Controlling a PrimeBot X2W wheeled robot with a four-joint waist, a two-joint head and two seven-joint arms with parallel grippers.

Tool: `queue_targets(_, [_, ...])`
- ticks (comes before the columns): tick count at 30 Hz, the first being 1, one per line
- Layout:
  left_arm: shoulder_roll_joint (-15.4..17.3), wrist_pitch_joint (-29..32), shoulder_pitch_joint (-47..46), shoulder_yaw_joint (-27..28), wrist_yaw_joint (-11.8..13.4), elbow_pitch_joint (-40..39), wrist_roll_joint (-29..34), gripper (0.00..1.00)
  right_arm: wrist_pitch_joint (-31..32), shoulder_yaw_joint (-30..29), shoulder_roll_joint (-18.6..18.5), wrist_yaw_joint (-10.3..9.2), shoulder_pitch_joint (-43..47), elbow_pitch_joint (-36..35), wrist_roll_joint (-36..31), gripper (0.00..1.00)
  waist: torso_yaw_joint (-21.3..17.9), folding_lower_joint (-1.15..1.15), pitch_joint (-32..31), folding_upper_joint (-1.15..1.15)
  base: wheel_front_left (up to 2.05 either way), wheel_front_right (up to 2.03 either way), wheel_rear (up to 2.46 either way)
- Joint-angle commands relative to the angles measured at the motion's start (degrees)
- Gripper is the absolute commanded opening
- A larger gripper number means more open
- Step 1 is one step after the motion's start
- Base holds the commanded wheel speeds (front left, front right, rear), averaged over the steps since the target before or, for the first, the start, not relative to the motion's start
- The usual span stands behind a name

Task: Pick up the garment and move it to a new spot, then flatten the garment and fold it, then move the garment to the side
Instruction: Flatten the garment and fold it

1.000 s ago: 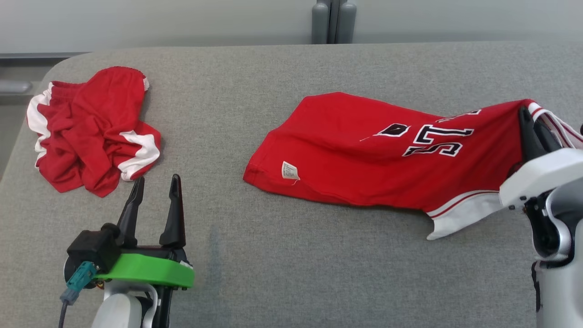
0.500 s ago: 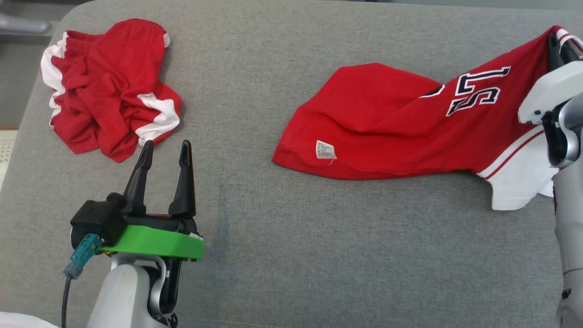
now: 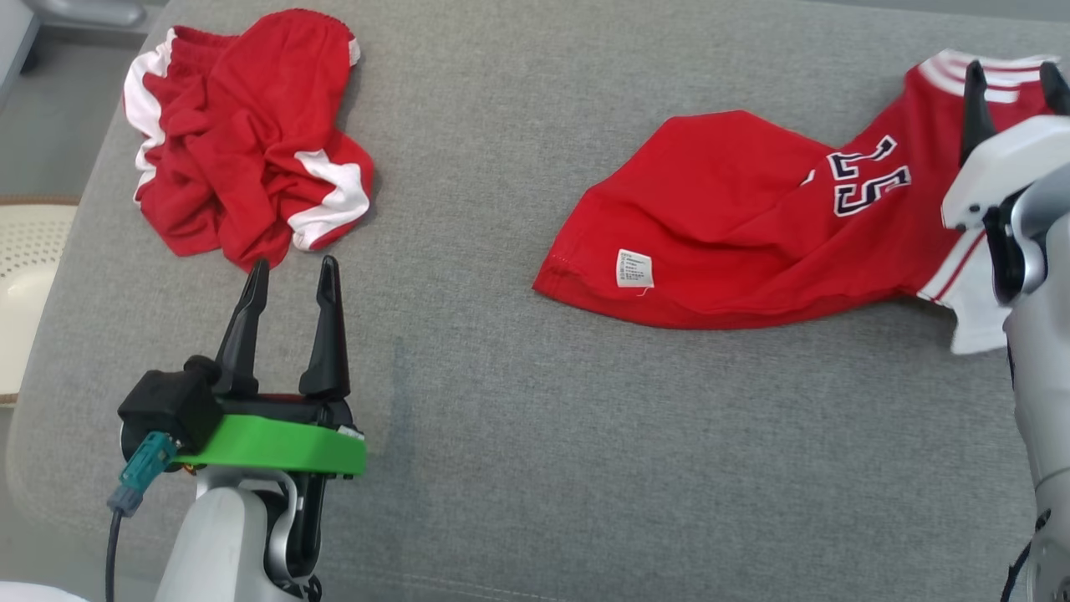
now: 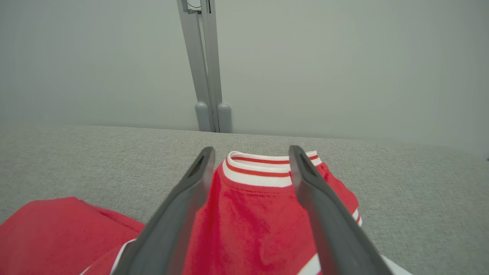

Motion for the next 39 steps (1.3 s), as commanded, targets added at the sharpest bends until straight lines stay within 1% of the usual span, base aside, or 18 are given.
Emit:
queue_targets(1, [-0.1, 0.0, 1.0, 0.5, -0.1, 0.1, 0.3, 1.00, -0.4, -0.2, -0.1, -0.04, 2.1, 0.0, -0.2, 1.00, -2.2, 0.00, -2.2, 0.00, 0.00, 0.00, 0.00])
queue_targets(6, [-0.1, 0.0, 2.5, 1.6, -0.1, 0.5, 0.8, 1.00, -2.0, -0.1, 1.0, -0.04, 7.7, -3.4, 0.6, 1.00, -4.9, 0.00, -5.1, 0.00, 0.00, 0.00, 0.00])
queue_targets(9, [0.0, 0.0, 3.9, 2.2, -0.1, 0.8, 1.2, 1.00, -3.1, 0.3, 2.2, -0.04, 12.5, -7.4, 1.1, 1.00, -6.6, 0.00, -7.1, 0.00, 0.00, 0.00, 0.00])
queue_targets(14, [0.3, 0.0, 6.3, 3.5, -0.1, 1.5, 2.0, 1.00, -4.2, 0.4, 4.9, -0.04, 21.4, -16.1, 0.8, 1.00, -9.2, 0.00, -10.5, 0.00, 0.00, 0.00, 0.00])
queue_targets(20, [0.3, 0.0, 8.0, 4.5, -0.1, 2.2, 3.2, 1.00, -5.1, 1.8, 8.1, -0.04, 31.2, -28.0, 0.3, 1.00, -11.0, 0.00, -13.2, 0.00, 0.00, 0.00, 0.00])
queue_targets(26, [0.1, 0.0, 9.3, 4.8, -0.1, 3.2, 4.3, 1.00, -5.8, 5.0, 9.5, -0.04, 38.9, -36.7, 0.7, 1.00, -12.0, 0.00, -15.4, 0.00, 0.00, 0.00, 0.00])
queue_targets(32, [-0.1, 0.0, 10.1, 5.1, -0.1, 3.8, 4.8, 1.00, -3.8, 6.2, 10.3, -0.04, 43.5, -40.1, 1.8, 1.00, -12.3, 0.00, -16.5, 0.00, 0.00, 0.00, 0.00])
queue_targets(39, [-0.1, 0.0, 10.9, 4.6, -0.1, 4.7, 5.2, 1.00, -2.3, 6.8, 10.9, -0.04, 45.5, -41.3, 1.8, 1.00, -12.2, 0.00, -17.1, 0.00, 0.00, 0.00, 0.00])
